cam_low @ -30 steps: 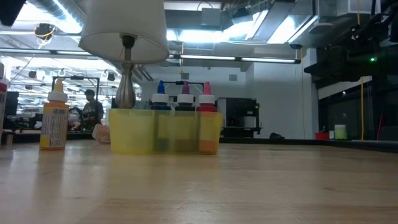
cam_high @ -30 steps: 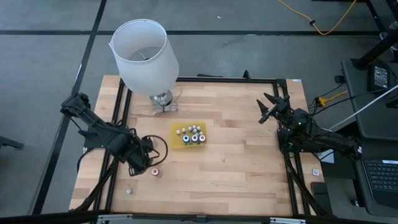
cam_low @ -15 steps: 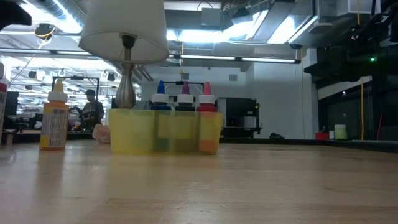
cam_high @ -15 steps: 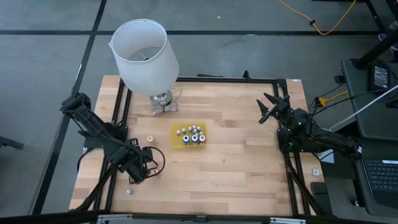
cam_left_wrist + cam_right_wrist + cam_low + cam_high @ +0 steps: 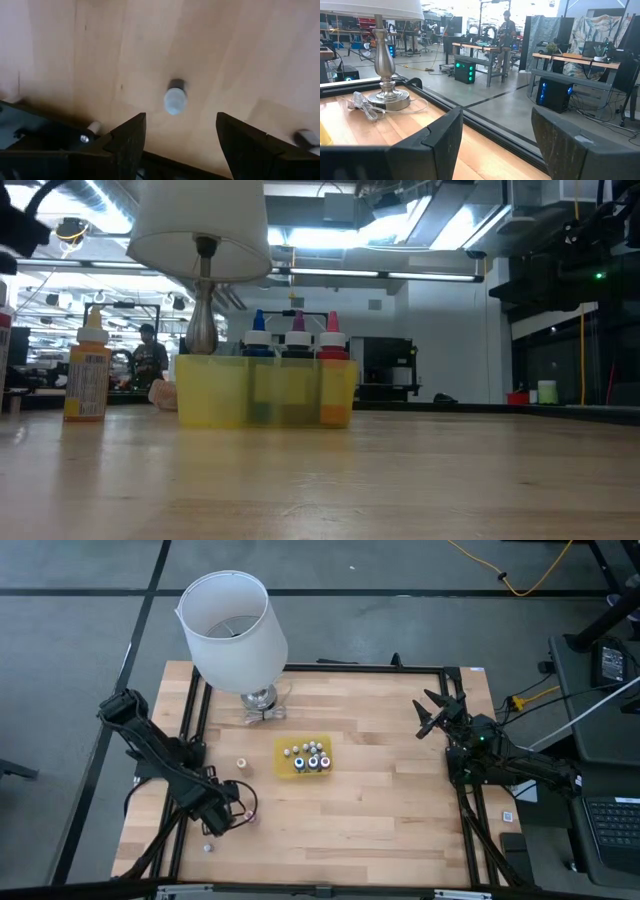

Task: Pick & Place food coloring
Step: Put the black food coloring bottle into the yellow bin

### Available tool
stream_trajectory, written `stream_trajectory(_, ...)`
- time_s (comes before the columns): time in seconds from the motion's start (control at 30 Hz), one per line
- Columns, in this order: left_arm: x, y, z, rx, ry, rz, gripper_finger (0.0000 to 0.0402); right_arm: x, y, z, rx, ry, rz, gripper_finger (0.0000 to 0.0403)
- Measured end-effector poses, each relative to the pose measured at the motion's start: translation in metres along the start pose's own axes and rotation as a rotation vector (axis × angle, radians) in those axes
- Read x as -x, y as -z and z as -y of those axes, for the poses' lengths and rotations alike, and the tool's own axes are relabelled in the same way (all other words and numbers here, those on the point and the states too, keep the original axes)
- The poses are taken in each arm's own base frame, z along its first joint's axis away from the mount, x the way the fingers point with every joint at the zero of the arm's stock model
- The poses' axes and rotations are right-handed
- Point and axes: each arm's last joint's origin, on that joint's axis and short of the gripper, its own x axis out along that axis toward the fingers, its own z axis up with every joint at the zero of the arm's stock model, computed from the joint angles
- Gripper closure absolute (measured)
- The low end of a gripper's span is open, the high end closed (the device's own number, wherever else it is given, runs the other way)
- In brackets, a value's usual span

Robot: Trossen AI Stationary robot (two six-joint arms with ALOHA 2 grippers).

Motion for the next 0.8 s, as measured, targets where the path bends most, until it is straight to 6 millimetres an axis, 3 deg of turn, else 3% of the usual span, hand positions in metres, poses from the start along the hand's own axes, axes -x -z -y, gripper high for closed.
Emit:
stream_trajectory(0.37,-0.027,0.002,-0.005,-0.017,0.033,-0.009,0.0172,0.000,0.000,0.000,0.000,0.000,0.000,0.0166)
stream_trajectory(0.8,-0.032,0.002,-0.004,-0.035,0.059,-0.002,0.0186,0.000,0.000,0.000,0.000,-0.001,0.000,0.0166)
